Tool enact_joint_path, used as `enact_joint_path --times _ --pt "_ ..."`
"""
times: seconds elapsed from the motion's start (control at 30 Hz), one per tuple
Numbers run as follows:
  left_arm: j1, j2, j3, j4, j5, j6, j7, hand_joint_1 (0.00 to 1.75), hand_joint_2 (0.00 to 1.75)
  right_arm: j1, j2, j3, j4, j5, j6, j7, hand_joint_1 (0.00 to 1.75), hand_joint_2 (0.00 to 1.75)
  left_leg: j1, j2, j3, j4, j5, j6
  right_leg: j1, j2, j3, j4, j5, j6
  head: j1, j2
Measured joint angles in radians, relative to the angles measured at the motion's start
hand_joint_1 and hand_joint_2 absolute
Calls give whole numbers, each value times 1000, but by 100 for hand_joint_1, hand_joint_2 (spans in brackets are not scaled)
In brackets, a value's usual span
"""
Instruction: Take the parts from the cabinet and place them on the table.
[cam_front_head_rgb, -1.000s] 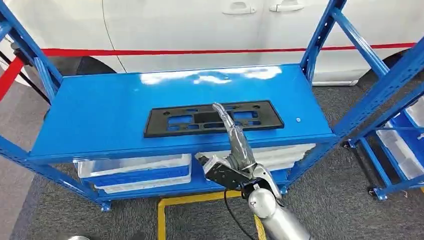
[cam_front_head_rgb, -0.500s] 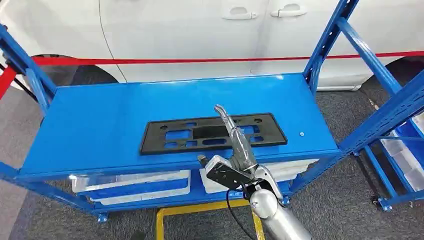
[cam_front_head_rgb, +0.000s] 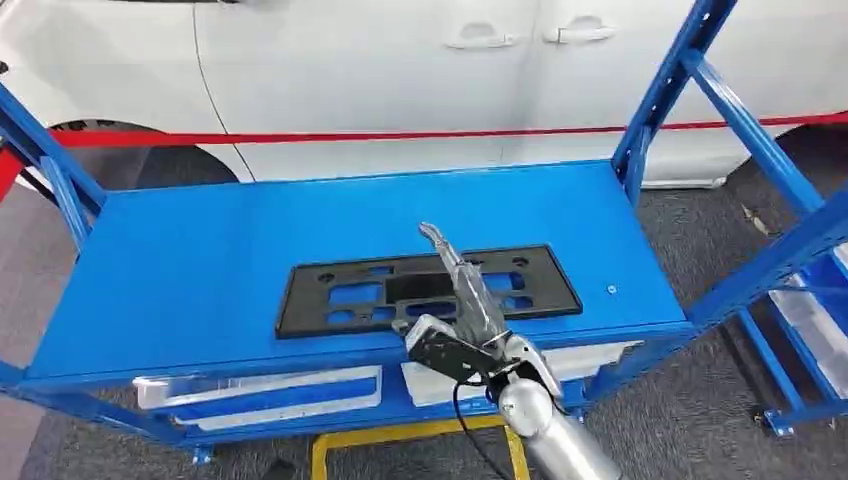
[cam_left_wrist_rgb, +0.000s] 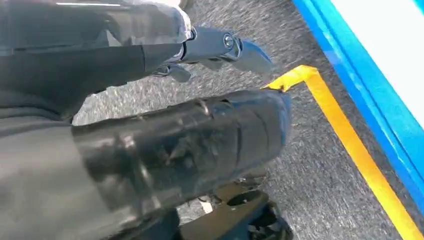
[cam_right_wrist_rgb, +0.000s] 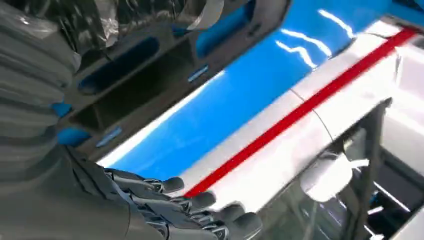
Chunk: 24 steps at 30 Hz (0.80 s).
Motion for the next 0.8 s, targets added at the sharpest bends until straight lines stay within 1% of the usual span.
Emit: enact_joint_path --times 0.03,0.07,0.1,0.13,0.17,0.2,0.23,0.27,0.3,0.33,0.37,0.4,0.43,0.53,0.57,0.6,0.63,0.67,0.7,0.73,0.77,0.8 --pt "0 -3 0 0 0 3 4 0 0 0 -2 -2 0 1 3 0 0 175 5 2 6 -6 2 4 -3 -2 -4 6 -13 6 -2 0" --pt "-2 -3 -1 0 0 8 5 0 0 -1 -3 -3 0 2 3 0 0 175 5 2 10 -8 0 6 -6 -4 -14 35 -30 12 1 0" --pt "-5 -3 -1 0 0 12 6 0 0 -2 -4 -4 0 3 3 0 0 175 5 2 13 -8 -3 12 -7 -5 -47 101 -62 17 0 0" --pt "-7 -3 -1 0 0 13 6 0 0 -2 -5 -4 2 3 5 0 0 175 5 2 14 -7 -6 15 -9 -5 -93 187 -97 21 1 0" --pt "-7 -3 -1 0 0 15 8 0 0 0 -7 -4 5 4 6 0 0 175 4 2 16 -7 -9 18 -11 -5 -138 265 -120 25 1 0" --pt "-7 -3 -1 0 0 16 10 0 0 3 -10 -4 8 5 6 0 0 175 4 2 18 -6 -12 19 -12 -5 -171 311 -122 27 0 0" --pt "-7 -3 -1 0 0 18 10 0 0 4 -11 -4 10 5 6 0 0 175 5 1 21 -5 -15 18 -13 -6 -179 306 -100 27 1 0" --pt "-7 -3 -1 0 0 20 11 0 0 3 -13 -4 13 5 7 0 0 175 5 0 25 -4 -19 18 -15 -6 -165 260 -59 26 0 0" --pt "-6 -4 -1 0 0 21 13 0 0 3 -13 -4 13 6 7 0 0 175 5 -1 32 -3 -24 15 -16 -6 -131 178 -4 23 1 0" --pt "-6 -5 -2 0 0 23 15 0 0 2 -13 -4 13 7 7 0 0 175 5 -2 38 -2 -28 13 -15 -6 -89 83 47 17 1 0" --pt "-7 -7 -2 0 0 24 15 0 0 1 -13 -4 14 8 8 0 0 175 4 -1 40 -3 -31 10 -13 -6 -66 31 51 12 1 0" --pt "-9 -7 -2 0 0 28 17 0 0 -1 -14 -4 14 8 9 0 0 175 -2 -3 37 2 -33 4 -6 -5 -58 10 47 9 1 0" --pt "-9 -7 -2 0 0 30 19 0 0 -1 -14 -4 14 8 10 0 0 175 -2 -3 34 0 -32 0 -6 -6 -57 12 43 6 0 0" --pt "-8 -7 -2 0 0 30 19 0 0 0 -15 -4 15 8 10 0 0 175 -2 0 38 -6 -31 -9 -4 -3 -59 11 44 0 0 0" --pt "-10 -7 -2 0 0 30 19 0 0 -1 -14 -4 14 8 10 0 0 175 0 0 34 0 -41 -17 -16 -4 -51 -2 49 -9 0 0" --pt "-10 -7 -2 0 0 30 19 0 0 -1 -14 -4 14 8 10 0 0 175 1 0 30 21 -57 -21 -15 -4 -47 -5 50 -11 0 0" --pt "-11 -7 -2 0 0 30 19 0 0 -3 -14 -4 14 8 13 0 0 175 0 0 4 79 -94 -24 -15 -7 -46 -5 48 -21 -1 0" --pt "-11 -7 -2 0 0 30 20 0 0 -2 -14 -4 15 8 13 0 0 175 1 0 -31 155 -132 -27 -14 -9 -46 -4 47 -23 -1 0" --pt "-9 -7 -2 0 0 30 20 0 0 -1 -14 -4 15 8 15 0 0 175 1 0 -68 233 -165 -30 -13 -10 -47 -2 46 -25 0 0" --pt "-8 -7 -2 0 0 30 20 0 0 0 -15 -4 16 8 16 0 0 175 1 0 -97 294 -181 -32 -12 -10 -47 -1 45 -26 -1 0" --pt "-6 -7 -2 0 0 30 21 0 0 1 -15 -4 16 8 19 0 0 175 1 0 -104 305 -171 -33 -12 -10 -46 1 44 -27 -1 0" --pt "-6 -7 -2 0 0 30 21 0 0 1 -15 -4 16 8 19 0 0 175 1 0 -88 269 -140 -32 -12 -9 -46 2 43 -26 -1 0"
